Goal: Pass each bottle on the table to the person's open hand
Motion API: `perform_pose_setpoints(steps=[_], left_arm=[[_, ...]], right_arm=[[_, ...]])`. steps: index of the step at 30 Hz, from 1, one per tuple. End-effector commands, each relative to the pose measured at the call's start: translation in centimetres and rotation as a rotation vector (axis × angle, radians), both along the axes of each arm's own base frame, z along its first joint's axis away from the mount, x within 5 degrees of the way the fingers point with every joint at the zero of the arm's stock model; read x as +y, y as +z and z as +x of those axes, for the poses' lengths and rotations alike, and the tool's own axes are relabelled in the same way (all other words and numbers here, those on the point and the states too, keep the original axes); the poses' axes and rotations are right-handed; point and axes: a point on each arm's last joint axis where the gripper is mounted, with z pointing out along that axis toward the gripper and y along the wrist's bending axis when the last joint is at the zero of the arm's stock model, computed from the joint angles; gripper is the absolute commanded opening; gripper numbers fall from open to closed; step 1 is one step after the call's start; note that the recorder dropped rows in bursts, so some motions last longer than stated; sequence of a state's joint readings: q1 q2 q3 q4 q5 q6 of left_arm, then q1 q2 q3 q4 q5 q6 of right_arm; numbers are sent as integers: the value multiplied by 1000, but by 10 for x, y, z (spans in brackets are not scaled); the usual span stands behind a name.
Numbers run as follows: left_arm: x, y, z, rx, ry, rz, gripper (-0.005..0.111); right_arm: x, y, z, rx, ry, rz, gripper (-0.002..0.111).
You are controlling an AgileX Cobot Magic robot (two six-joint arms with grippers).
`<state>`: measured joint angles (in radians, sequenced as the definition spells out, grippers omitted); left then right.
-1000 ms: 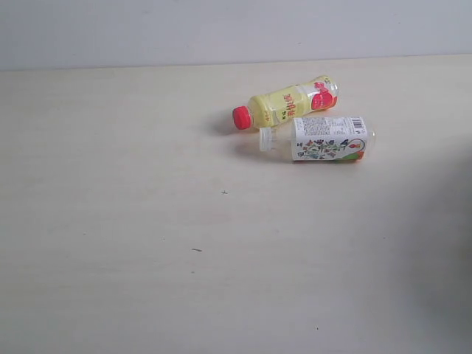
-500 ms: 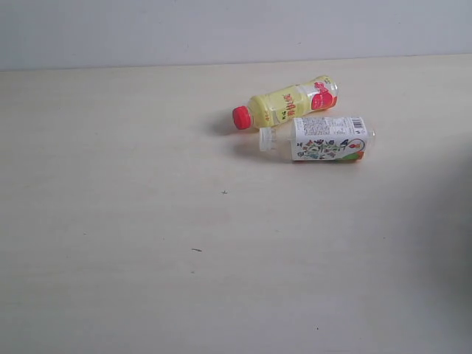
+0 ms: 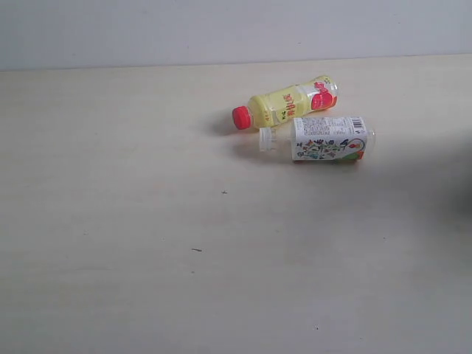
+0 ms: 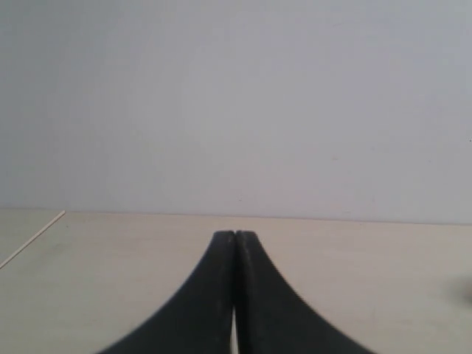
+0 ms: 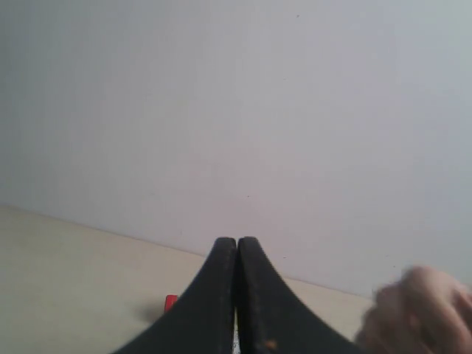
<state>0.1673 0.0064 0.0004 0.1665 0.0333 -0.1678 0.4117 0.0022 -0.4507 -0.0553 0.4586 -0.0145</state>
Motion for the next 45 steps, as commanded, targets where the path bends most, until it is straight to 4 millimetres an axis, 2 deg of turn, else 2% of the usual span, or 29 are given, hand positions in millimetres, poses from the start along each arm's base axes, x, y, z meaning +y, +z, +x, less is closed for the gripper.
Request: perform_pose_setpoints(steps=[1,32,45], left_arm=[[0,1,-1,-9,2,10,0],[0,1,-1,-9,2,10,0],[0,1,-1,-9,2,10,0]], right_arm=[[0,-1,0,-4,-2,5,0],[0,-1,0,0,-2,3,0],[2,-9,5,-4,-3,-9,0]])
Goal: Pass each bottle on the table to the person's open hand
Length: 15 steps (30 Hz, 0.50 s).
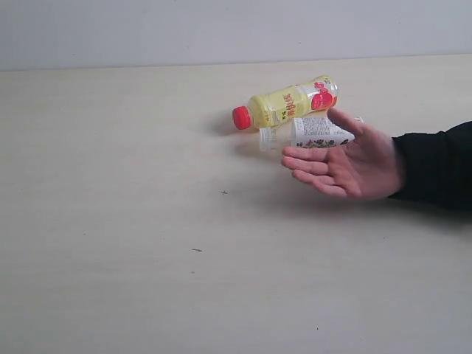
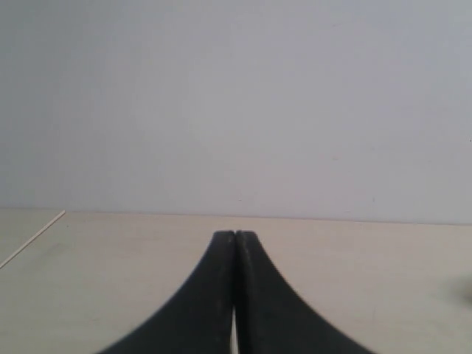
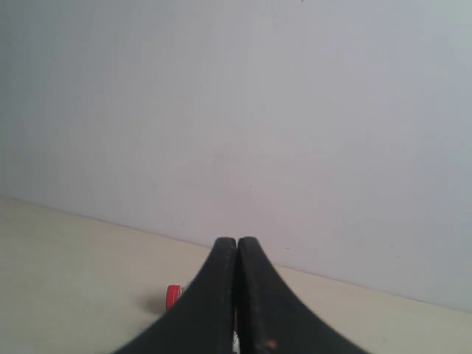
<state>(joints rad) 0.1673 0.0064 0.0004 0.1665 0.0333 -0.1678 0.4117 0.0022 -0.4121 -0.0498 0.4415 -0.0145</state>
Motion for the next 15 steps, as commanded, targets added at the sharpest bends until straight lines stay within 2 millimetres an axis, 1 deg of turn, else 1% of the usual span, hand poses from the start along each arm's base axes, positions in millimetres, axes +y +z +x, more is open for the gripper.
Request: perform_pose_setpoints(steps=[1,11,13,14,15], left_arm=[[0,1,-1,-9,2,10,0],[0,1,-1,-9,2,10,0],[0,1,-1,-9,2,10,0],[0,1,-1,-9,2,10,0],[0,1,-1,-9,2,10,0]], right_arm=[[0,1,0,-26,-7,-5,0],[0,1,0,-34,-10,-10,0],[0,1,0,-26,-8,14,0],[1,5,4,-16,-11,8,0],[5,13,14,22,-10,-7,0]])
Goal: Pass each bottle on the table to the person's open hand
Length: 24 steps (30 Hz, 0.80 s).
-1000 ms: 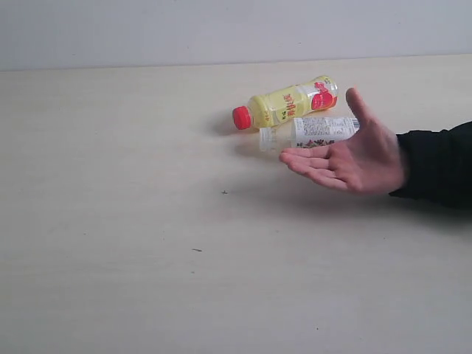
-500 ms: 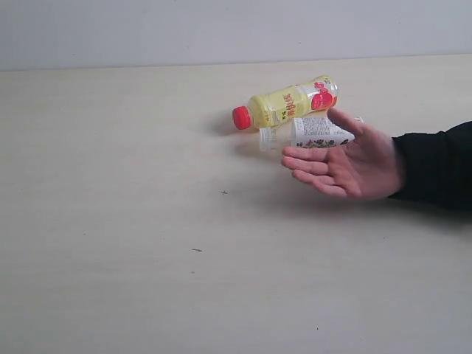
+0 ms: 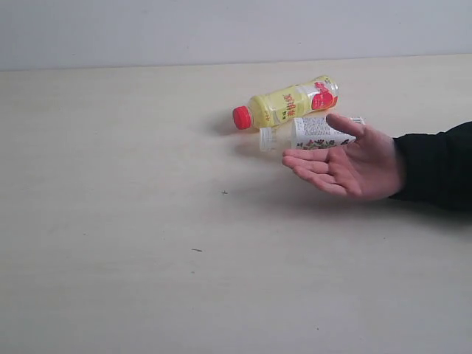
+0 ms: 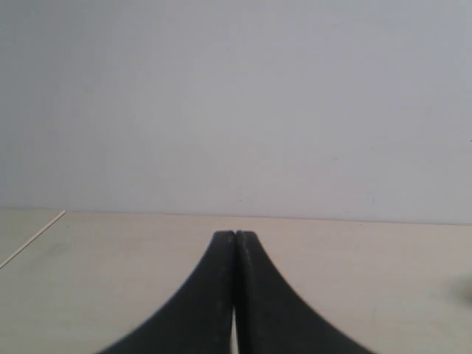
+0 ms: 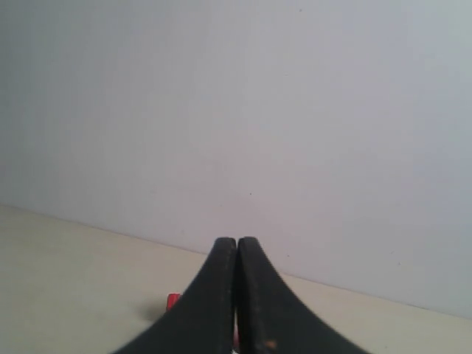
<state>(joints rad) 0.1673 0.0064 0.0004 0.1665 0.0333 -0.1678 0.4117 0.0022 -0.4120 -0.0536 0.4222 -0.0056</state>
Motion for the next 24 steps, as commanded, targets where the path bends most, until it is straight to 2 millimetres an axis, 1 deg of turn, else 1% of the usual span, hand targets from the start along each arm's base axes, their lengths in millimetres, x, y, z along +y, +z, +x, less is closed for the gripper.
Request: perform_pose_setpoints(steps=[1,3,4,5,6,7,8,10,15,20,21,24], left_arm=[[0,1,-1,-9,2,10,0],[0,1,-1,-9,2,10,0],[0,1,-1,-9,2,10,0],[0,1,-1,-9,2,10,0],[0,1,-1,-9,2,10,0],[0,1,-1,-9,2,10,0],[0,1,-1,-9,2,10,0],[0,1,-1,-9,2,10,0],[0,1,-1,-9,2,10,0],[0,1,-1,-9,2,10,0],[0,1,-1,-9,2,10,0],[0,1,-1,-9,2,10,0]], right_arm=[[10,19,25,83,-14,-48,0],[21,35,53,235,-23,-121,0],[28,42,70,337,-28,-164,0],[33,48,83,405,-32,-195,0],[40,54,101,478,-36,-236,0],[45,64,114,515,-37,-276,0],[49,71,128,557,-44,-324,0],[56,78,147,619,-58,-388,0],[67,84,195,781,-118,-547,0],[80,76,246,953,-183,-696,0],[82,75,254,968,-190,-722,0],[83,71,289,965,-226,-773,0]])
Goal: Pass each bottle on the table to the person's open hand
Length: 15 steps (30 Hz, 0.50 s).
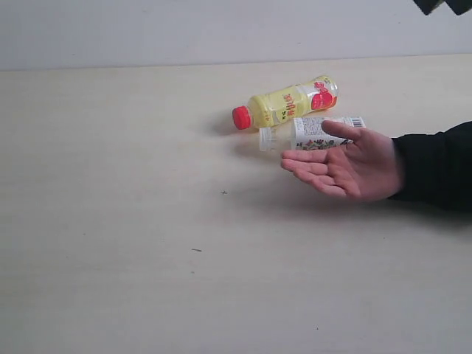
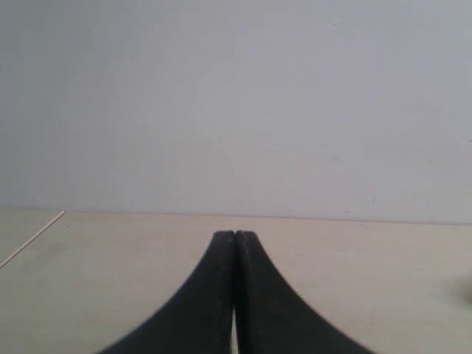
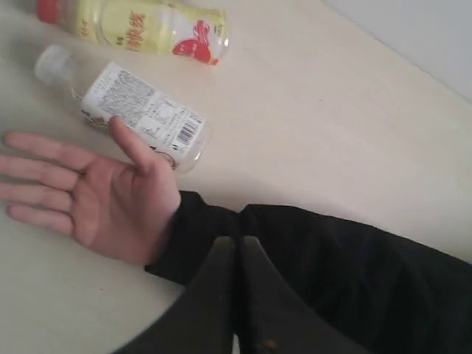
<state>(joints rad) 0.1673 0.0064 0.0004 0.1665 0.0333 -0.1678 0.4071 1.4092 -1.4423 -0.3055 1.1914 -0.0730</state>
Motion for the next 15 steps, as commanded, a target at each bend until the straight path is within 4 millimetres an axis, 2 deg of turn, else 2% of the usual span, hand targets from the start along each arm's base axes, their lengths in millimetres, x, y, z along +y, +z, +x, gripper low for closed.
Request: perform_pose_setpoints(steps=[1,5,9,15], left_arm=[[0,1,-1,-9,2,10,0],[0,1,-1,-9,2,10,0],[0,1,-1,-9,2,10,0],[0,1,-1,-9,2,10,0]], right_arm=[[0,-6,45,23,-6,-105,0],[3,-18,69,78,182,-234,0],[11,-40,81,182,517,-389,0],[27,-76,95,294,797,-401,0]])
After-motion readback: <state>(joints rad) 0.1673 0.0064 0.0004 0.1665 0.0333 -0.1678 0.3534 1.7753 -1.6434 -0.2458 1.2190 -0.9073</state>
